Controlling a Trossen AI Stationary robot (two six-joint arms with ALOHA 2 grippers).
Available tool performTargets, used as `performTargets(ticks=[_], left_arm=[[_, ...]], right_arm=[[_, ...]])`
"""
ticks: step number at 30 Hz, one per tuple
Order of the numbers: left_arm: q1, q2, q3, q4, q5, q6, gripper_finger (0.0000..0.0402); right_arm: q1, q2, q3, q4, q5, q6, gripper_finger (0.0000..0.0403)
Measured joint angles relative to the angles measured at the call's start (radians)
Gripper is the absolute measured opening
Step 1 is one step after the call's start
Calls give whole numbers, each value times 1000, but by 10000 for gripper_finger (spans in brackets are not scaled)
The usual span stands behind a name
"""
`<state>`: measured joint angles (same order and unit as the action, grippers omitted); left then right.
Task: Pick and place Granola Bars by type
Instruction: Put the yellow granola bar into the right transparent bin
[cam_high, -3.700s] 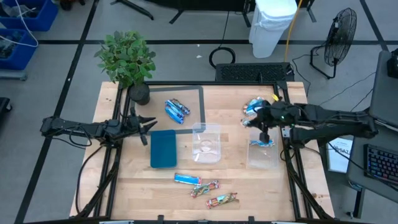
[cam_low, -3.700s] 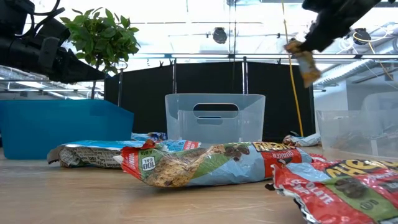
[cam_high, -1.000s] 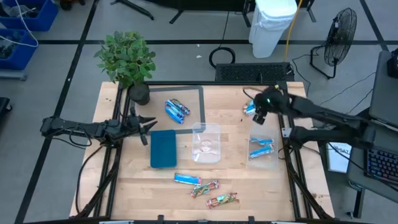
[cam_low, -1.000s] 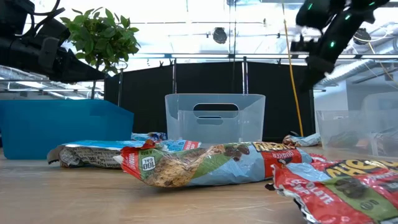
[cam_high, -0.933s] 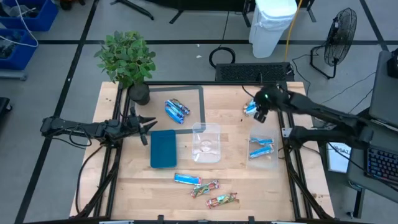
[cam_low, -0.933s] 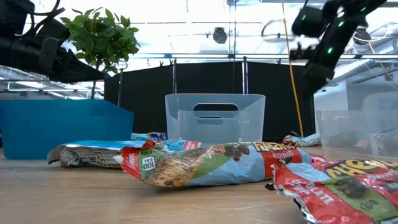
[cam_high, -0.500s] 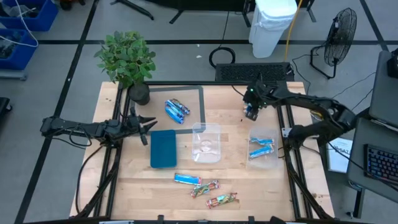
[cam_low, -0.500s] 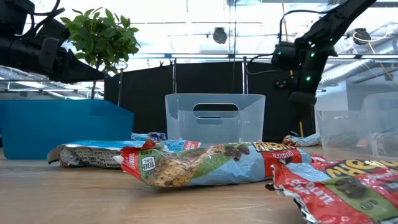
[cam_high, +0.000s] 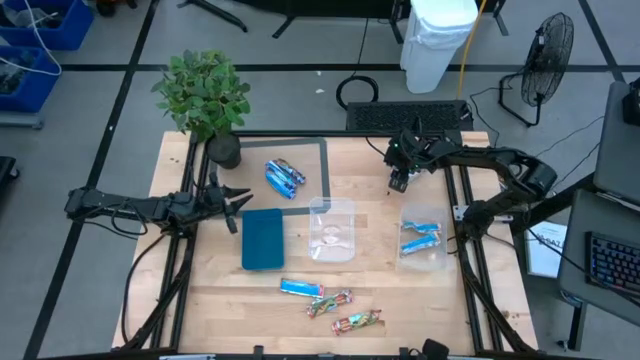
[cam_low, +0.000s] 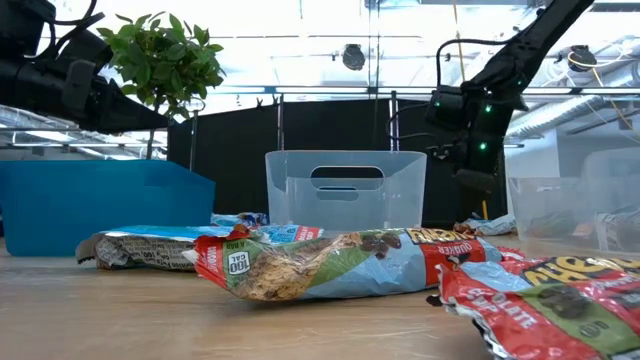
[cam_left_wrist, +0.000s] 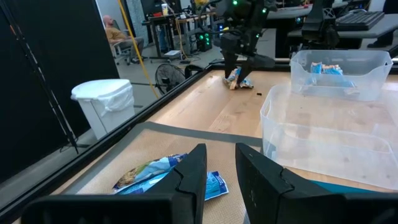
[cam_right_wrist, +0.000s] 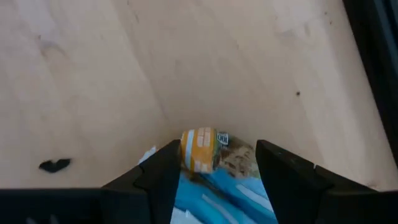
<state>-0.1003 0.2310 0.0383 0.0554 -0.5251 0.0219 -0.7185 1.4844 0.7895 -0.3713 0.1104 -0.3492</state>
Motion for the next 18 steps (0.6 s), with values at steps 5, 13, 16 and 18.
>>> performTargets(ticks=[5,13,16,18], left_arm=[[0,0,0,-1,0,0,93],[0,0,0,-1,0,0,93],[0,0,0,-2,0,0,93],[0,0,0,-2,0,0,93]], right_arm=[[0,20,0,14,38,-11,192],[-2,20,0,-1,47,-6,170],[-2,20,0,-4,48,-7,153],[-2,20,0,-4,49,-9,134]])
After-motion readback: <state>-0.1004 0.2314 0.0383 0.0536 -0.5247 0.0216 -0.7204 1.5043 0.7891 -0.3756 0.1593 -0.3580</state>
